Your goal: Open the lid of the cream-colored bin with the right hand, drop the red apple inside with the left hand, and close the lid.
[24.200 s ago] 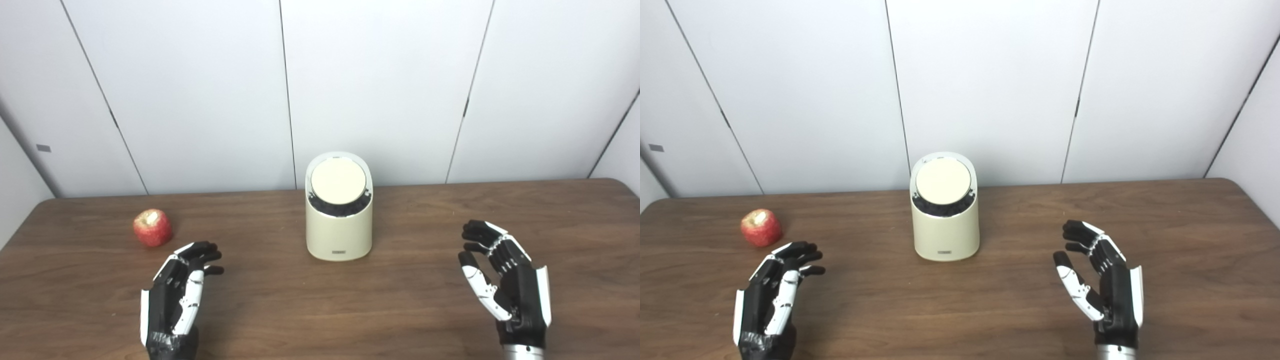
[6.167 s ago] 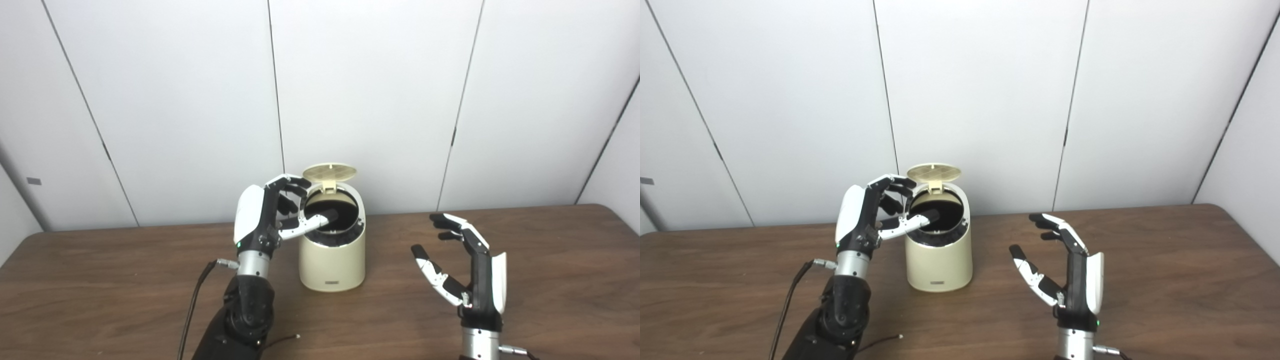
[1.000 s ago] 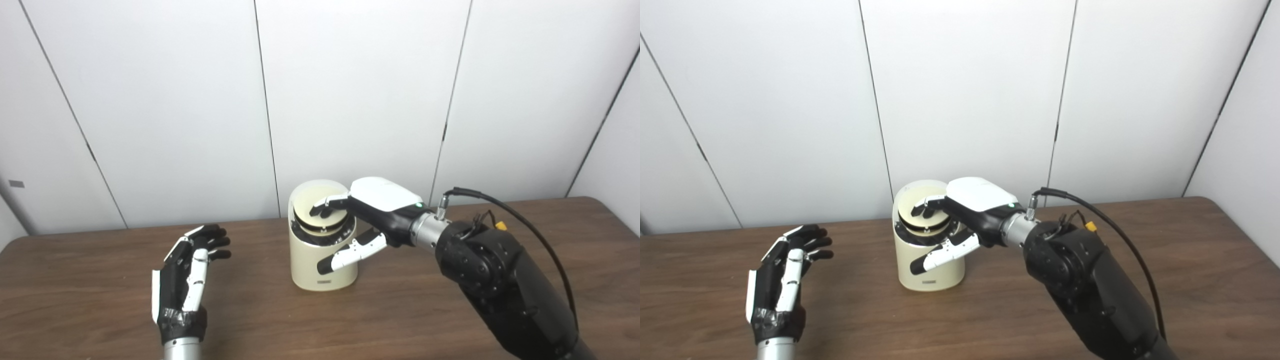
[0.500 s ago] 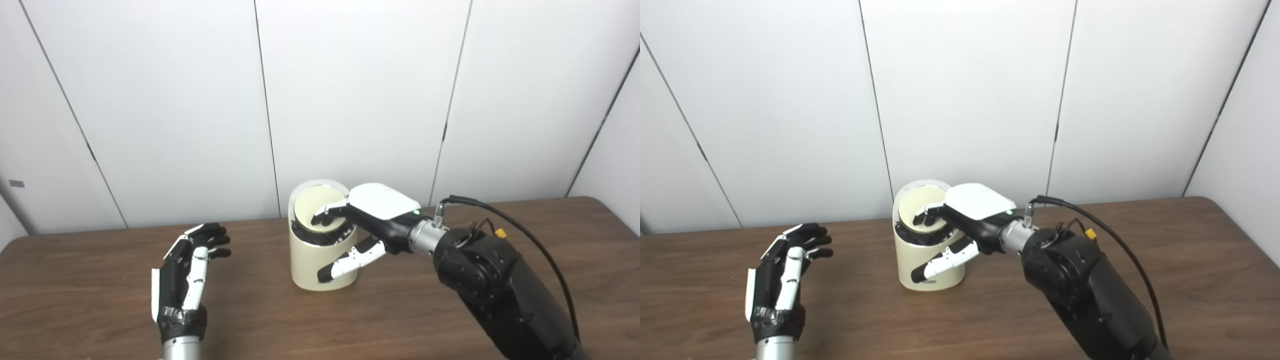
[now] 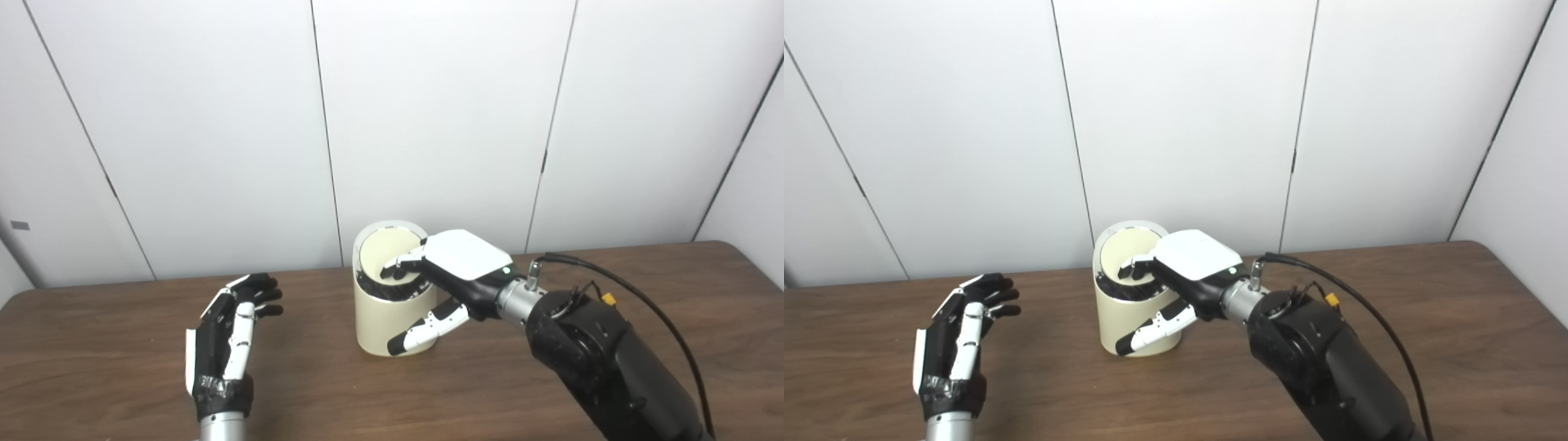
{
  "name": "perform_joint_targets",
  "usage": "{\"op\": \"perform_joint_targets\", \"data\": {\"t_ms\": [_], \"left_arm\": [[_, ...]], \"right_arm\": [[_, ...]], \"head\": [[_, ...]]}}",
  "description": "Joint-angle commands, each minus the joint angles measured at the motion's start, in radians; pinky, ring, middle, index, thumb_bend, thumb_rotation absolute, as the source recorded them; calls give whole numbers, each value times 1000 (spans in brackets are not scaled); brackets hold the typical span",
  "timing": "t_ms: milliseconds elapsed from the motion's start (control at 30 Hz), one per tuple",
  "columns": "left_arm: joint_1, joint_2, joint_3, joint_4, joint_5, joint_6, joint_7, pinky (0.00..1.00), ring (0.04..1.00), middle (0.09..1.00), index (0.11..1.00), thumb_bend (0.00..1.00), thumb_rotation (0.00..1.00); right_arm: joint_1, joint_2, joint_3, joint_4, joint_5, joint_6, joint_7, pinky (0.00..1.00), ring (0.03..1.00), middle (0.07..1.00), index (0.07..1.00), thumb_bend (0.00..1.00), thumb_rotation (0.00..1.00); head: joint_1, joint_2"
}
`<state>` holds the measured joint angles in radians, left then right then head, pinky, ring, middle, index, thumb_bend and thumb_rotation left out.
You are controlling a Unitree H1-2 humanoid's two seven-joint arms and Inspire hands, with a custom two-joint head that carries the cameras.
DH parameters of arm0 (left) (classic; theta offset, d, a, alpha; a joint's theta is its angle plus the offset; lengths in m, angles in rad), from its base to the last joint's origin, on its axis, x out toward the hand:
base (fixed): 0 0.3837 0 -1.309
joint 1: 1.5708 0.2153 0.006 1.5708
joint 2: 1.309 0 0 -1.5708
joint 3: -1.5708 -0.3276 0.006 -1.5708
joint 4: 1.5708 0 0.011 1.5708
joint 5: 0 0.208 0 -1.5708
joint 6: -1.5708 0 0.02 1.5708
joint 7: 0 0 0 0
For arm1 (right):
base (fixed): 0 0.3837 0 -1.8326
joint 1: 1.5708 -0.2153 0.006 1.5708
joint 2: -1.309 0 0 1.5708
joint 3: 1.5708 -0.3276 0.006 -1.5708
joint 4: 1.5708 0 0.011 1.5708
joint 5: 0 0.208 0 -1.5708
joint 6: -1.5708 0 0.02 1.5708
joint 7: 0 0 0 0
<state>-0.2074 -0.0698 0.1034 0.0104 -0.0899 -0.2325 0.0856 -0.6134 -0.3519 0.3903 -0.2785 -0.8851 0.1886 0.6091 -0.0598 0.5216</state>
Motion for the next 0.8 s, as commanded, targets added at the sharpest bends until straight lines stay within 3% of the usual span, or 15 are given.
{"op": "perform_joint_targets", "data": {"t_ms": [0,433,533,767], "left_arm": [[-22,-4,-6,-38,8,-21,4,560,634,652,637,300,540],[-23,-2,-3,-37,7,-16,3,568,645,658,640,298,552],[-24,-1,-3,-32,9,-19,4,567,643,656,639,296,552],[-29,0,-1,-19,6,-26,3,569,638,651,635,312,554]], "right_arm": [[-6,-1,9,18,-19,-11,1,950,845,761,794,915,797],[-4,1,6,27,-29,-11,-16,948,847,762,799,903,802],[-2,5,-20,-7,-2,-10,-31,935,834,751,797,903,823],[-24,32,-94,-102,40,24,-42,889,818,745,767,892,763]], "head": [[-1,1],[-3,-2],[-5,-6],[-8,-11]]}}
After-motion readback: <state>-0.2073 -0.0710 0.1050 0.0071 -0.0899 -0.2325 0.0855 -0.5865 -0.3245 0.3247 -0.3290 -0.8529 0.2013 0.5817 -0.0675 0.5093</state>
